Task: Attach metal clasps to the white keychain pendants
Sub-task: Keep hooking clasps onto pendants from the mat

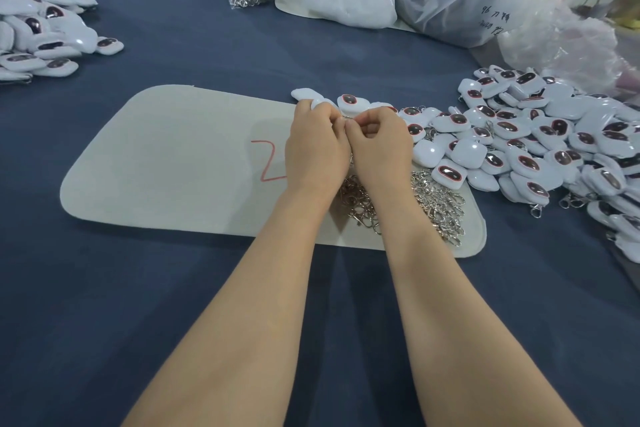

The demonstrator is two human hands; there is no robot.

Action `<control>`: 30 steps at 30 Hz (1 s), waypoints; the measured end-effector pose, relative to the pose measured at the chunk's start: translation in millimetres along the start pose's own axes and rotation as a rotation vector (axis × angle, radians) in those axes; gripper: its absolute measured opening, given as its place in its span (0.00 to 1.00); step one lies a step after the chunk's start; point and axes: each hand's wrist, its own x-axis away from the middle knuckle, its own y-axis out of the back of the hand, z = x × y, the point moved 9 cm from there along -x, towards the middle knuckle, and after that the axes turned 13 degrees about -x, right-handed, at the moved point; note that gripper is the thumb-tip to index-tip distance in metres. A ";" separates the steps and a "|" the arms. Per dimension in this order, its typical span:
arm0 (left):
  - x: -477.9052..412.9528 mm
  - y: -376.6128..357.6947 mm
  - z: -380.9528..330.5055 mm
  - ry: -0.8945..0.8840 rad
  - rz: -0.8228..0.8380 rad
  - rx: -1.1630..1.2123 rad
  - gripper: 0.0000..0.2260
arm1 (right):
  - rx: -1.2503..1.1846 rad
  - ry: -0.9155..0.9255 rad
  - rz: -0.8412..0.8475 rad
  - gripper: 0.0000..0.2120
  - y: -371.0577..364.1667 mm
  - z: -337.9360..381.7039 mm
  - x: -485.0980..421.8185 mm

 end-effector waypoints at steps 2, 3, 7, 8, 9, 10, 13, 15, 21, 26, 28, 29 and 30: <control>0.2 0.8 0.2 0.002 -0.002 0.004 0.07 | 0.000 -0.004 -0.007 0.02 -0.2 -0.6 -0.6; 0.1 1.0 0.2 0.001 -0.003 0.003 0.07 | 0.005 -0.005 -0.008 0.02 -0.4 -1.1 -1.2; 0.4 1.8 -1.2 -0.009 -0.006 0.004 0.07 | 0.020 -0.014 -0.002 0.03 -1.1 -3.7 -3.0; 0.5 1.9 -1.6 -0.009 -0.006 0.004 0.07 | 0.018 -0.017 0.001 0.03 -1.2 -4.1 -3.6; 0.6 1.9 -1.7 -0.008 -0.006 0.004 0.07 | 0.015 -0.019 0.004 0.03 -1.3 -4.5 -4.0; 0.7 1.9 -1.8 -0.006 -0.006 0.005 0.07 | 0.011 -0.021 0.009 0.03 -1.5 -4.6 -4.1; 1.0 3.7 -2.2 -0.001 -0.018 0.017 0.06 | -0.039 -0.019 0.046 0.01 -4.1 -3.6 -3.1; 1.2 5.5 -2.7 -0.001 -0.028 0.025 0.06 | -0.070 -0.008 0.080 0.04 -6.7 -1.6 -1.5; 0.5 3.7 0.4 -0.004 -0.022 0.026 0.05 | 0.016 0.111 0.122 0.04 -9.1 10.7 4.1; -2.4 1.9 5.3 0.035 -0.006 0.037 0.06 | 0.128 0.178 0.163 0.04 -13.1 14.4 7.2; -3.2 1.2 6.2 0.042 0.006 0.037 0.06 | 0.135 0.183 0.164 0.05 -13.0 14.7 7.7; -3.9 0.3 6.4 0.041 0.018 0.033 0.06 | 0.136 0.181 0.161 0.05 -12.5 14.3 7.6; -4.4 -0.9 6.5 0.037 0.033 0.028 0.06 | 0.133 0.175 0.155 0.04 -11.7 13.6 7.2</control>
